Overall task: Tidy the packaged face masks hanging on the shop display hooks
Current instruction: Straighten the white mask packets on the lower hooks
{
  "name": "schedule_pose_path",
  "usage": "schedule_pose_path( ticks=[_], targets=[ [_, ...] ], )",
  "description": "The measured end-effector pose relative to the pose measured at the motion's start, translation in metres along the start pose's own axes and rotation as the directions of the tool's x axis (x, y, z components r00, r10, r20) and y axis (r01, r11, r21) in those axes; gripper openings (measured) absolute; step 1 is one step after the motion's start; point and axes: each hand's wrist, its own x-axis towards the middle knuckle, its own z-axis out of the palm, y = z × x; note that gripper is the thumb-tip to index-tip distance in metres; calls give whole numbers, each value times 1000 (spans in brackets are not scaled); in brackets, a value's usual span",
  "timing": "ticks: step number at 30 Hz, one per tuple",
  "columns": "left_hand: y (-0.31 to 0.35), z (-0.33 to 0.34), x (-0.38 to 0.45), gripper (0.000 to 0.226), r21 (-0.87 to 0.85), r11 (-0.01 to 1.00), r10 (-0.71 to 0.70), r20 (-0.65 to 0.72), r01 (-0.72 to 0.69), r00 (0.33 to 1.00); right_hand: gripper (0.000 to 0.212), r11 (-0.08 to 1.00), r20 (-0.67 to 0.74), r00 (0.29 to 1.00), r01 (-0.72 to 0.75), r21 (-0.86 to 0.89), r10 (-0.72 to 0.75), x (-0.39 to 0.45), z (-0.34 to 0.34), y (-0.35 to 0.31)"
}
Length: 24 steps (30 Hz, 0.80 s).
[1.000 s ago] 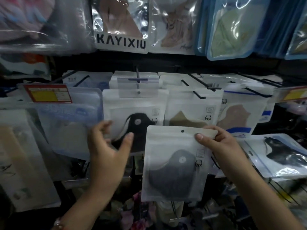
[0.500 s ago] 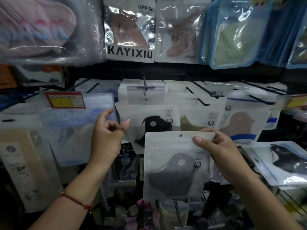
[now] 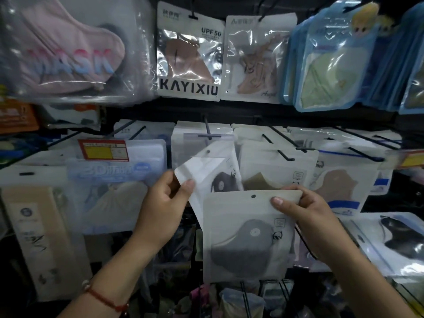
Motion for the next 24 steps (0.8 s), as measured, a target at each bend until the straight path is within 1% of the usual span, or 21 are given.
schedule_pose_path(
  ticks=[2,3,5,7,9,10,12,15,17,19,20,21,22,23,24],
  targets=[
    [8,-3,-8,5,73,993,91,43,-94,995,36,999,2,999,37,-38,-37,-1,2,-7],
    [11,-5,-12,8,119,982,138,83,-147,987,29,997,6,998,58,-47,-58,-2,3,-11],
    [17,-8,-21,23,186,955,197,185,-231,963,20,995,12,996,92,-46,-92,-4,3,-19],
    [20,-7,-28,30,214,935,227,250,-283,941,17,987,15,990,140,-73,-139,-6,3,-25],
    [20,-4,-32,24,198,928,265,249,-317,932,21,971,4,981,194,-143,-195,-8,1,-30],
    [19,-1,-34,20,170,935,266,239,-310,934,22,960,-4,976,212,-180,-217,-9,-1,-32],
    [18,5,-37,18,73,965,229,224,-251,947,22,940,2,971,232,-251,-239,-11,-5,-38],
    [11,14,-41,19,-111,984,157,199,-137,967,22,941,60,980,200,-273,-191,-13,-13,-40],
    [8,22,-44,11,-227,972,104,209,-55,972,20,951,76,985,167,-262,-153,-14,-16,-39],
    [8,30,-44,14,-327,944,51,243,32,969,20,943,65,986,166,-289,-153,-15,-17,-36],
    [8,33,-42,15,-351,934,33,260,63,965,19,933,62,984,176,-313,-165,-16,-18,-34],
    [8,35,-39,15,-344,936,18,272,80,962,17,920,61,982,188,-344,-179,-16,-19,-33],
    [8,36,-35,14,-299,951,11,278,76,960,15,904,63,980,198,-379,-188,-16,-20,-32],
    [8,36,-29,15,-211,976,15,283,47,959,13,888,69,979,204,-412,-193,-16,-22,-31],
    [8,35,-22,17,-73,997,35,299,-14,954,11,870,80,978,210,-446,-195,-16,-24,-30]
  ],
)
